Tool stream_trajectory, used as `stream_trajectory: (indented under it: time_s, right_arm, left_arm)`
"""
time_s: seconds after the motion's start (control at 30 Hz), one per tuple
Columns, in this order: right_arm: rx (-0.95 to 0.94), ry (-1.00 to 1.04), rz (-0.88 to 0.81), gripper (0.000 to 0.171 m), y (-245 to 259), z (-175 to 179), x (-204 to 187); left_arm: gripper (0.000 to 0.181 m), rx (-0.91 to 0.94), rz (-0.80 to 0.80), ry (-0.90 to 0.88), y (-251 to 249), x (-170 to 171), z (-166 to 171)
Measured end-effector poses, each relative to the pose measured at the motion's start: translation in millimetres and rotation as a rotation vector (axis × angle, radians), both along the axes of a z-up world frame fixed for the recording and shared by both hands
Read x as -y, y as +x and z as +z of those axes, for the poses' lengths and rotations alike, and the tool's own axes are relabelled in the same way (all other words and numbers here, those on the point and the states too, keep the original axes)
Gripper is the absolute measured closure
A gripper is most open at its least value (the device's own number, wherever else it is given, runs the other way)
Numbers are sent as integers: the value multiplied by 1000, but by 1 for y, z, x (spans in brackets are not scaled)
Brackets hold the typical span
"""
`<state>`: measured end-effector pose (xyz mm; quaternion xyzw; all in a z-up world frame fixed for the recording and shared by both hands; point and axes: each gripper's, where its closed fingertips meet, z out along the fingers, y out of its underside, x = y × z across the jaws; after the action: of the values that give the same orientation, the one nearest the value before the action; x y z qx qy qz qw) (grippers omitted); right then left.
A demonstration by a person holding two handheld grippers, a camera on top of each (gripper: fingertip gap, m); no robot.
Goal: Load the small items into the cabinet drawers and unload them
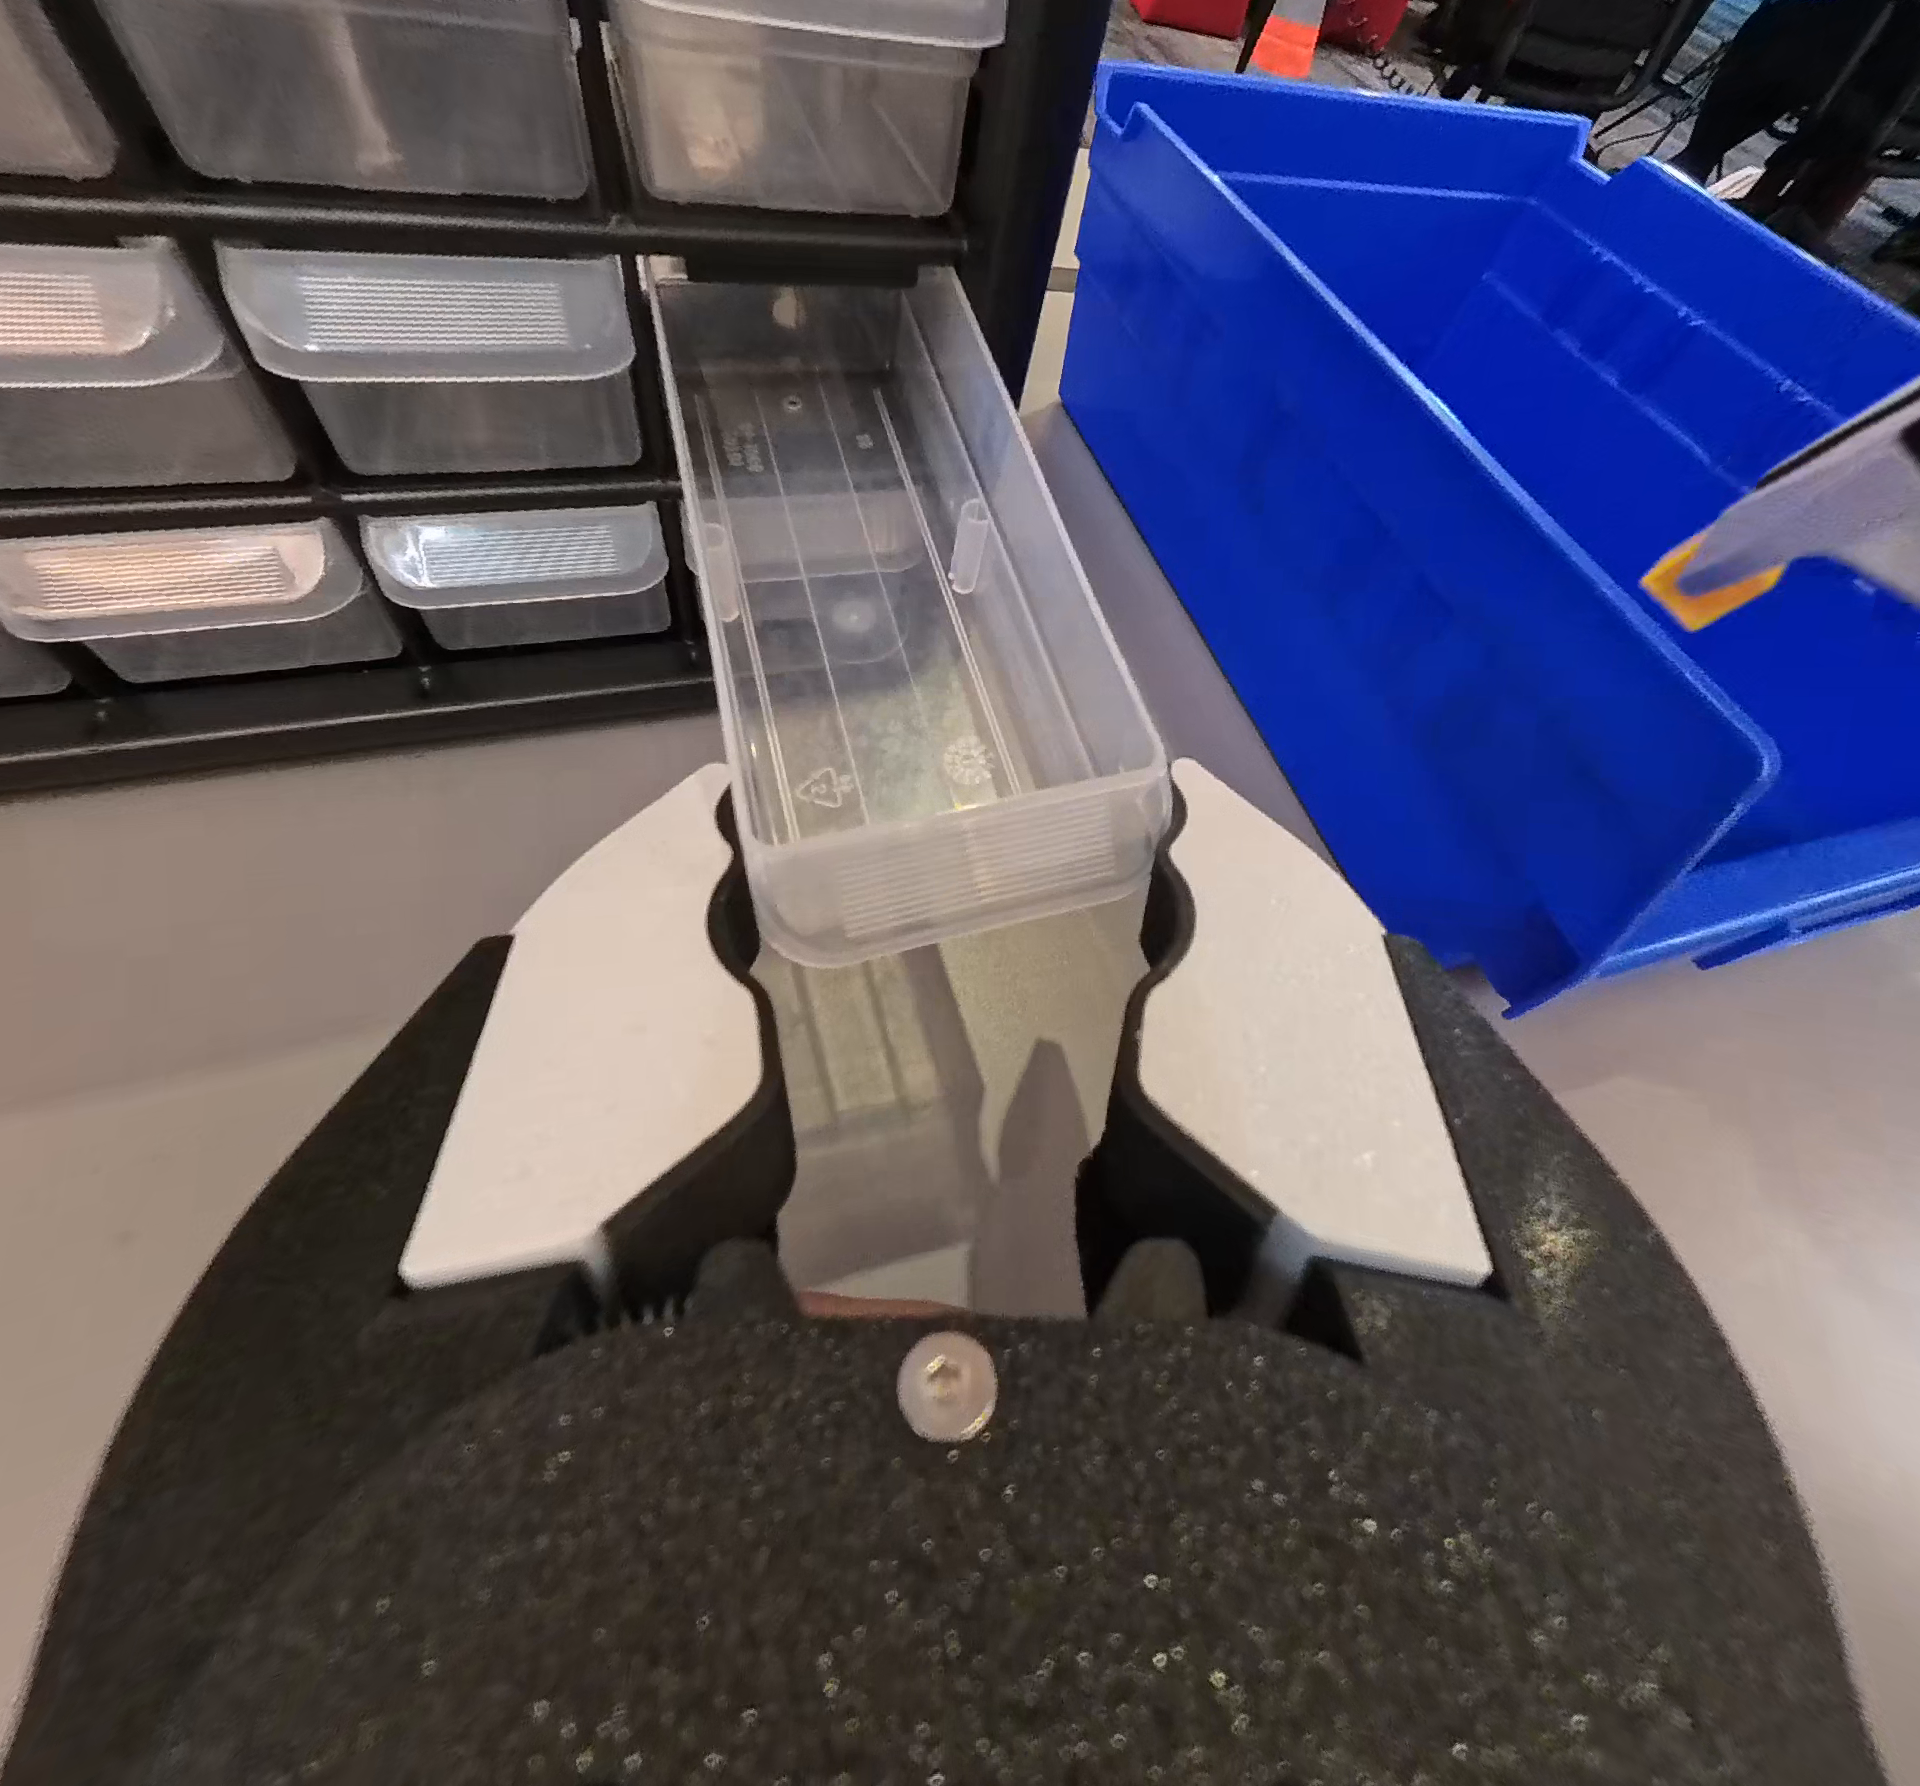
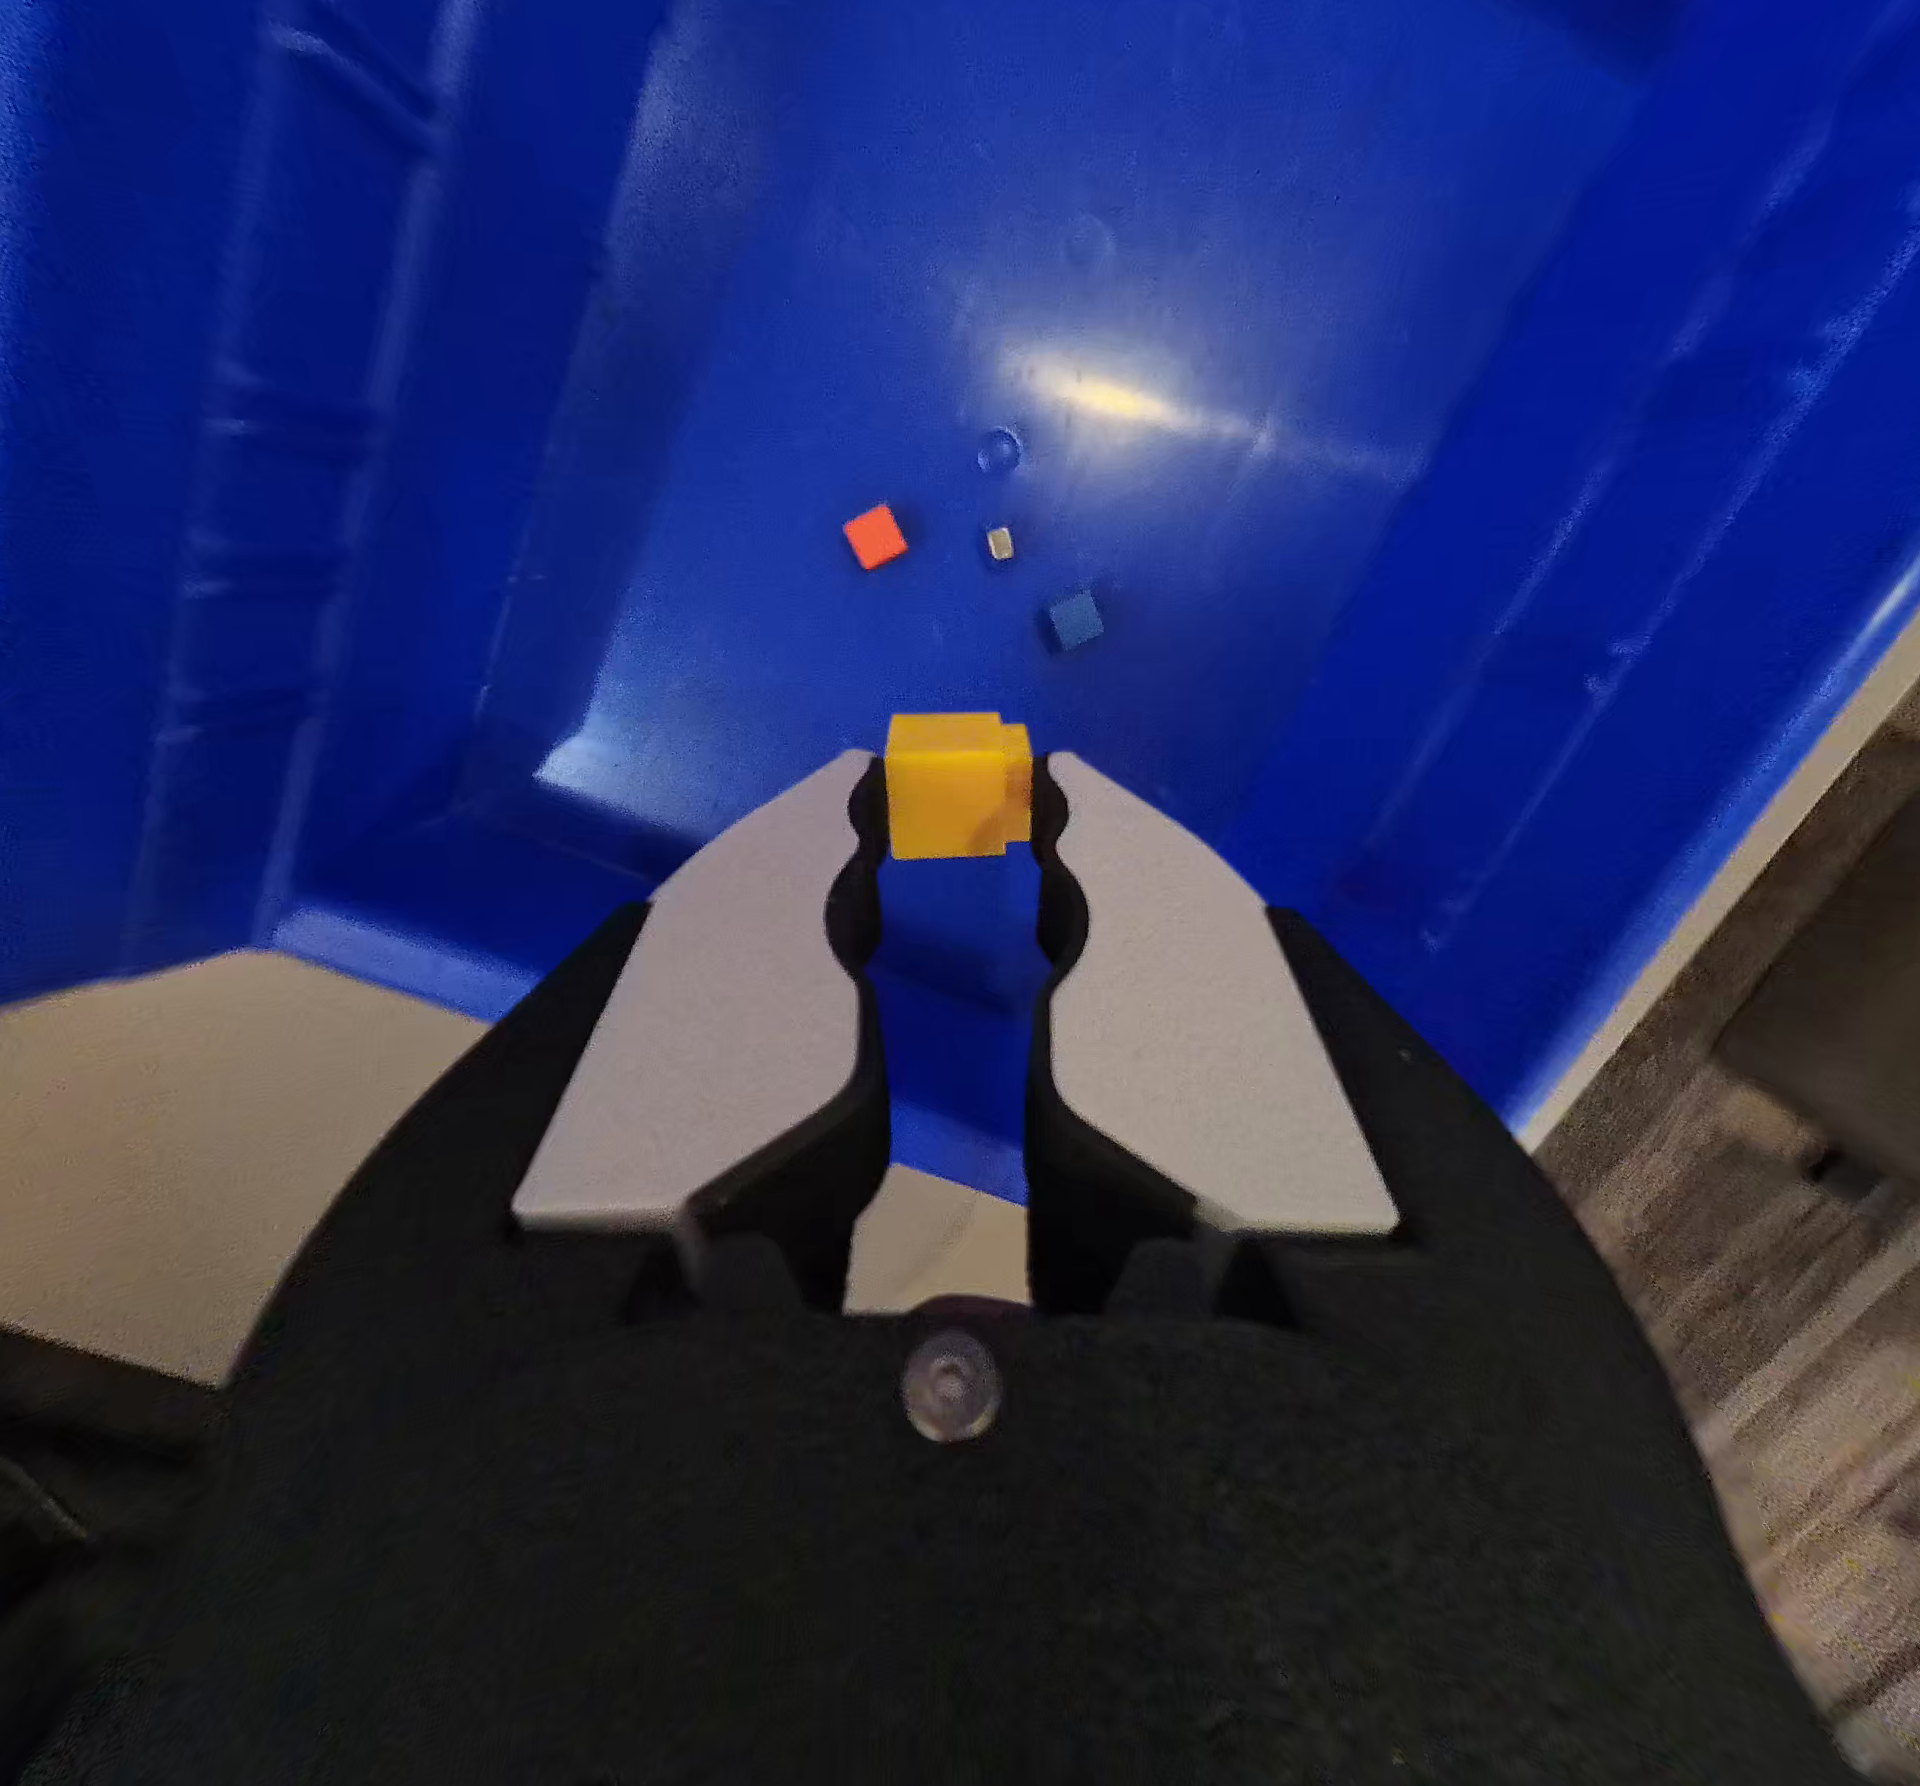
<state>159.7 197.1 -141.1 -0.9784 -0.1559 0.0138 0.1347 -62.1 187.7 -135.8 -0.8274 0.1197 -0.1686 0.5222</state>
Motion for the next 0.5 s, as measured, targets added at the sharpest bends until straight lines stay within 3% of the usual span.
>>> stream_trajectory:
  time_s: [0.3,0.43,0.5]
  right_arm:
    - [55,-177,-144,145,15,-45,10]
    - [53,-172,-144,145,18,-48,10]
    - [57,-136,-151,136,21,-44,8]
  left_arm:
    - [109,-18,-5,9,-1,-1,-2]
    - [109,-22,-3,10,-1,-4,-1]
    - [109,-28,-3,11,-1,-6,-1]
